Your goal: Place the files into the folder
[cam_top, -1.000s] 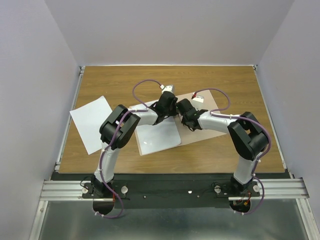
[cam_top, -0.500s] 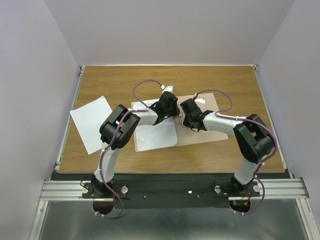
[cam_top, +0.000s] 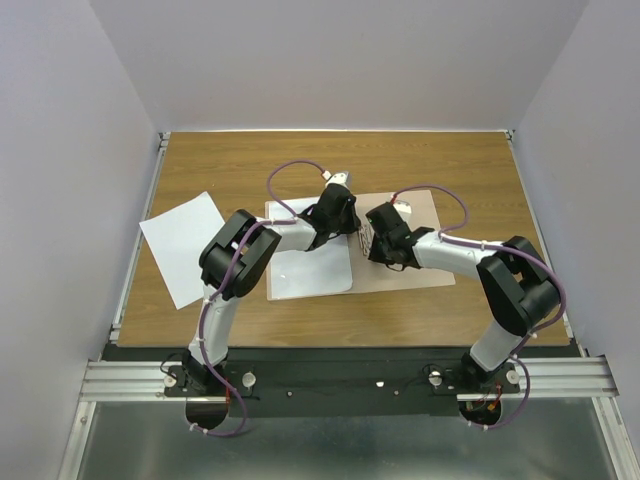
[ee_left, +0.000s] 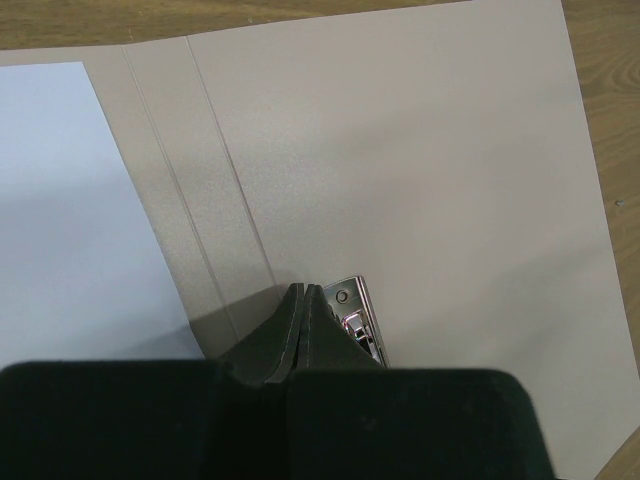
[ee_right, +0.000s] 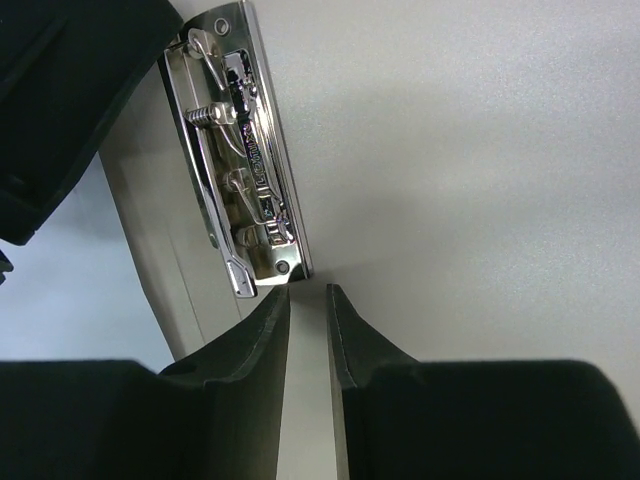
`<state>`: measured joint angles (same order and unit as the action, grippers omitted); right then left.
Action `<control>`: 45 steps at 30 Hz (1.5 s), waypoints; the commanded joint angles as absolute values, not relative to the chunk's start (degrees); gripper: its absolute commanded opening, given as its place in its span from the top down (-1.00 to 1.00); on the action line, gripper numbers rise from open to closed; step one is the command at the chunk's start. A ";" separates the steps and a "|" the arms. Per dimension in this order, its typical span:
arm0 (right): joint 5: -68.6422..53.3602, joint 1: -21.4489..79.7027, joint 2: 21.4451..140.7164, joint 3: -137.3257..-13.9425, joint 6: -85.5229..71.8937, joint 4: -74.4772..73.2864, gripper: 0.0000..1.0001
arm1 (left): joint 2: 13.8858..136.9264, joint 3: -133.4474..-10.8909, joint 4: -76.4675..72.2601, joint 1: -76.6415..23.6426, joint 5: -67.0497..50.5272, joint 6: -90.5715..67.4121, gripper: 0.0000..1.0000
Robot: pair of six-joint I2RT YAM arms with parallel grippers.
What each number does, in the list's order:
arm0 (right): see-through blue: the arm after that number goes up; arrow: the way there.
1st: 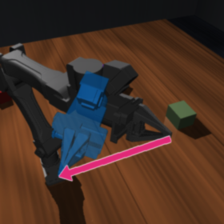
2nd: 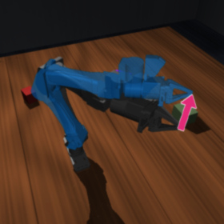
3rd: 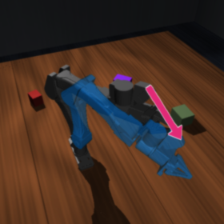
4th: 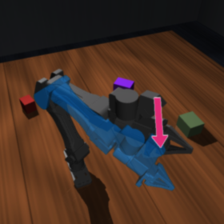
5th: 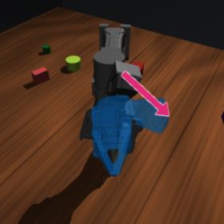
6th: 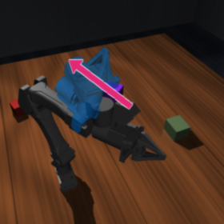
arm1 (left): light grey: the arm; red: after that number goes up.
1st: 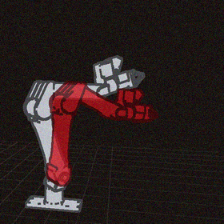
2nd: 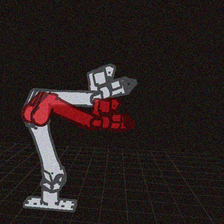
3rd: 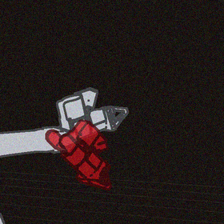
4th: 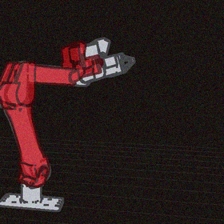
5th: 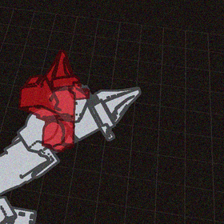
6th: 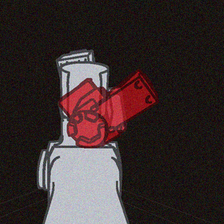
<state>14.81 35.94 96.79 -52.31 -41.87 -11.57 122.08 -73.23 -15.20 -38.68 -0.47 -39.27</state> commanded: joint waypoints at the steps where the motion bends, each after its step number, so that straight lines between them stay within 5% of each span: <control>1: 13.44 36.39 99.58 -51.94 -42.01 -12.22 0.41 | 125.68 -69.35 -2.20 -39.73 -2.64 -37.97 1.00; 13: 12.22 35.07 97.74 -47.99 -47.37 4.20 0.37 | 126.04 -69.17 -2.37 -39.73 -2.81 -37.97 1.00; 21: -8.32 32.61 94.22 -41.49 -48.07 21.16 0.35 | 125.77 -68.91 -2.37 -39.73 -2.99 -38.23 1.00; 45: -1.14 32.08 93.86 -40.34 -45.53 11.69 0.43 | 125.33 -68.38 -2.02 -39.73 -2.11 -38.67 1.00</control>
